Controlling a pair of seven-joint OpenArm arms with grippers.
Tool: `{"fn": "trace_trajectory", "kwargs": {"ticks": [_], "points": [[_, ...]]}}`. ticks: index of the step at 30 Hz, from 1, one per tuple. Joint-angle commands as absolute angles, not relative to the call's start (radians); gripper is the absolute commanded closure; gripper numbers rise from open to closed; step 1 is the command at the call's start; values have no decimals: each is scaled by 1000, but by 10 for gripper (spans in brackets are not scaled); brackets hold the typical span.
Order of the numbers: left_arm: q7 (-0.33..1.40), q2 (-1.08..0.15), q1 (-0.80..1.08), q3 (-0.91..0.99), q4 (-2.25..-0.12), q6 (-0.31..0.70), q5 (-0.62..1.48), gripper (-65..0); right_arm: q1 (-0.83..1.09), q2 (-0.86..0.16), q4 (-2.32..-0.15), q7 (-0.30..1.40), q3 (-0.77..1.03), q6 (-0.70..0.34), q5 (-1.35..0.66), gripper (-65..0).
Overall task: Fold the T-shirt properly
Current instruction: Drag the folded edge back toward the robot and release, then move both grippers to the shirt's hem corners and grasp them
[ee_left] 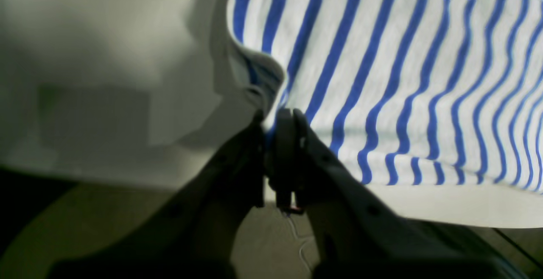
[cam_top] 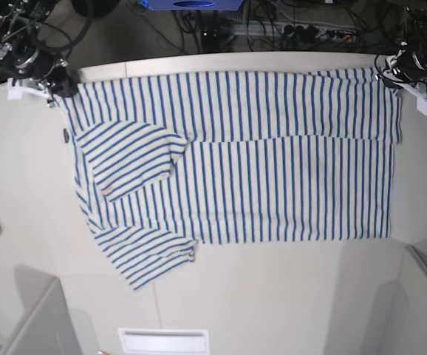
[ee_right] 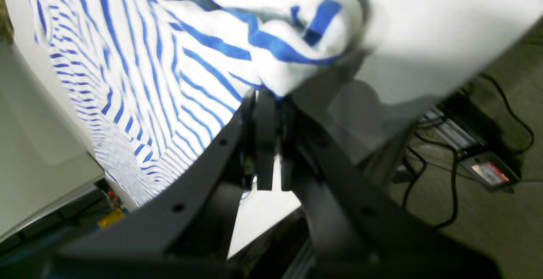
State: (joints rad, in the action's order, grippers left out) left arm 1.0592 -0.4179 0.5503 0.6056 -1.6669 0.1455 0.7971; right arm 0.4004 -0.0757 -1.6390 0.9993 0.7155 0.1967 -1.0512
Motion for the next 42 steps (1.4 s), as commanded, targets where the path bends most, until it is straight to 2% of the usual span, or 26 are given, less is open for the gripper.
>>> {"fn": "trace_trajectory", "kwargs": {"ticks": [1, 10, 15, 23, 26, 27, 30, 32, 35, 38, 42], "points": [[1050, -437, 567, 618, -1681, 143, 802, 0, 409, -87, -1656, 997, 720, 186, -1064, 0], [1049, -433, 590, 621, -1681, 143, 802, 0, 429, -64, -1656, 1017, 725, 186, -1064, 0], [1049, -433, 588, 682, -1681, 143, 802, 0, 432, -61, -1661, 1026, 725, 186, -1064, 0], [1052, -437, 587, 723, -1681, 143, 803, -10, 447, -59, -1747, 1021, 728, 186, -1064, -12], [1052, -435, 590, 723, -1681, 143, 808, -222, 447, -58, -1751, 1018, 728, 186, -1064, -159], [1052, -435, 591, 725, -1681, 143, 808, -286, 447, -58, -1751, 1017, 728, 186, -1064, -189], [1055, -438, 595, 725, -1681, 143, 805, -461, 458, -58, -1751, 1015, 737, 186, -1064, -201], [1052, -441, 605, 730, -1681, 143, 805, -540, 456, -51, -1753, 1018, 782, 186, -1066, -206], [1050, -440, 608, 823, -1684, 143, 808, -586, 447, -56, -1753, 1017, 839, 183, -1066, -207], [1052, -441, 588, 920, -1727, 143, 809, -587, 403, -97, -1751, 1024, 854, 183, -1058, -209], [1058, -444, 503, 929, -1791, 145, 806, -587, 334, -153, -1747, 1018, 786, 183, -1056, -209]]}}
